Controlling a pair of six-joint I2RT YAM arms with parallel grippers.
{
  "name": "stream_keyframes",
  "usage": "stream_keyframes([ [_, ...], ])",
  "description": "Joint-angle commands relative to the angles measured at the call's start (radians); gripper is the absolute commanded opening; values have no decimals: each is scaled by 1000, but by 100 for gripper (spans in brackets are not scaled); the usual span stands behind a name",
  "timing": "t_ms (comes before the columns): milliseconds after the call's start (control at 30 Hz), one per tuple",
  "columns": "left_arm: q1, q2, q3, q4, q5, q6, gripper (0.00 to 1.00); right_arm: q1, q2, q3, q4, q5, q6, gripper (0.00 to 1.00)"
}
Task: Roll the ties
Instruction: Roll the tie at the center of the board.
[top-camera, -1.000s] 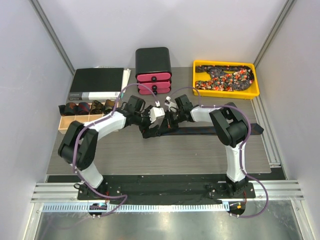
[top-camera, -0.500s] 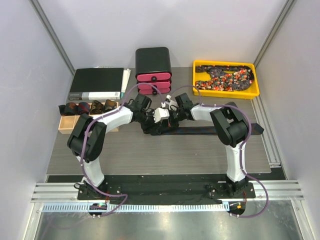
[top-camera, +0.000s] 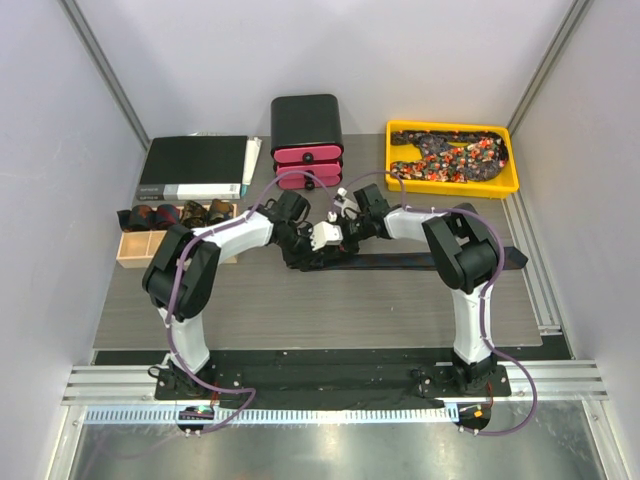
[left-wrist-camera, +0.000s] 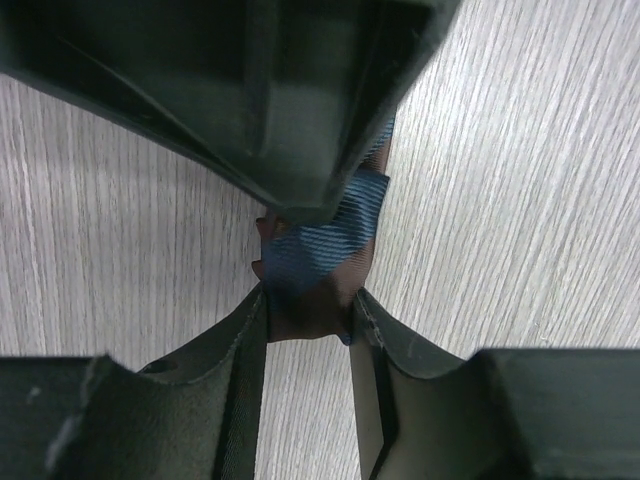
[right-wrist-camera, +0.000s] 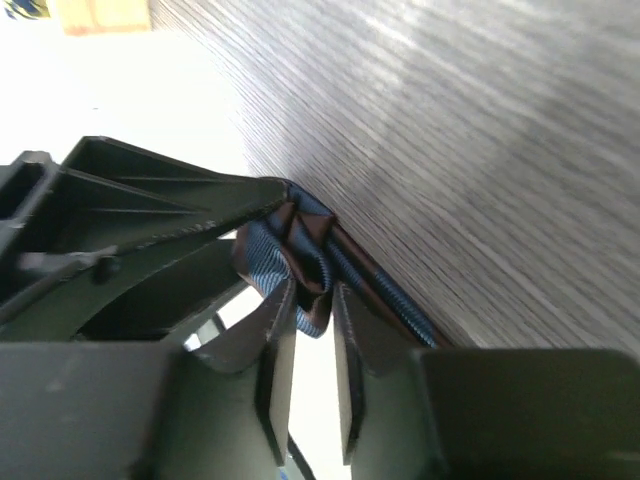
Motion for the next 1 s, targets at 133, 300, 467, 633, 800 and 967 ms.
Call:
stream_keyframes([
  [133, -11, 40, 28, -40, -52, -7, 30, -24, -42, -56, 184, -106, 194, 32],
  [300, -11, 44, 35, -42, -55, -8, 29, -23, -31, -74, 240, -120, 217, 23],
  [467, 1, 29, 36, -40, -40, -28, 37, -27, -4, -40, 120, -34, 76, 1],
  [633, 50, -22, 36, -37, 38, -19, 57, -32, 19, -22, 30, 13, -28, 1],
  [800, 55, -14, 61, -69, 73, 13, 70, -30, 28, -11, -21, 70, -82, 1],
  [967, 32, 6, 79, -82, 103, 24, 73, -30, 32, -13, -35, 98, -103, 1],
])
